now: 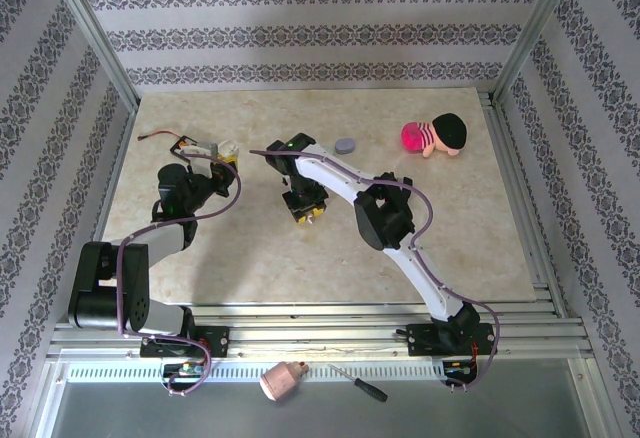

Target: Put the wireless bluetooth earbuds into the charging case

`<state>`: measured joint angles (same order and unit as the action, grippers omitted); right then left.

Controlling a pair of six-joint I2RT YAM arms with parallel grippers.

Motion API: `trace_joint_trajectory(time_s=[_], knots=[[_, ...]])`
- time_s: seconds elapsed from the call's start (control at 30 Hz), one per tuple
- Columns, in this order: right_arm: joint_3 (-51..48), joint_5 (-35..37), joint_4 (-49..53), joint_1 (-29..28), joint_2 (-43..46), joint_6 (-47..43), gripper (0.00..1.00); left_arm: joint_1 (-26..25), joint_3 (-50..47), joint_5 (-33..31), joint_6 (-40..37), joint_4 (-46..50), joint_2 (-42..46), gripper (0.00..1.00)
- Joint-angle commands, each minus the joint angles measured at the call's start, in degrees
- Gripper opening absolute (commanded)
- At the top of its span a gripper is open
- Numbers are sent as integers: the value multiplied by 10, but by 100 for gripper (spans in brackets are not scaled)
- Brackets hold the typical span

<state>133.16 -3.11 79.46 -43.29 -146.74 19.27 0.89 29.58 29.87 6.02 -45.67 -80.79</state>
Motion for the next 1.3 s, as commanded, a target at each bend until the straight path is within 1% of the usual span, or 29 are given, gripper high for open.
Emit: trace_joint_trajectory(time_s=[0.0,0.17,0.47,0.63,0.77,0.87,1.03,1.27], knots=[[15,13,14,-3,-18,-7,38,8,-4,13,1,-30,-6,0],[15,20,14,-4,-24,-8,36,8,-6,15,3,-33,-6,0],[13,41,10,1,-28,3,28,8,-6,22,4,-41,-11,0],[-9,41,-10,2,-9,9,23,9,-13,36,1,-59,-11,0],[-29,28,-31,4,16,9,22,8,-14,42,-3,-61,-12,0],[-63,23,-61,4,53,12,22,7,-16,51,-6,-67,-12,0],[-167,-18,-159,15,149,29,22,-1,-21,75,-6,-106,-24,0],[-321,-43,-317,32,299,55,22,-42,-18,126,-8,-187,-60,0]])
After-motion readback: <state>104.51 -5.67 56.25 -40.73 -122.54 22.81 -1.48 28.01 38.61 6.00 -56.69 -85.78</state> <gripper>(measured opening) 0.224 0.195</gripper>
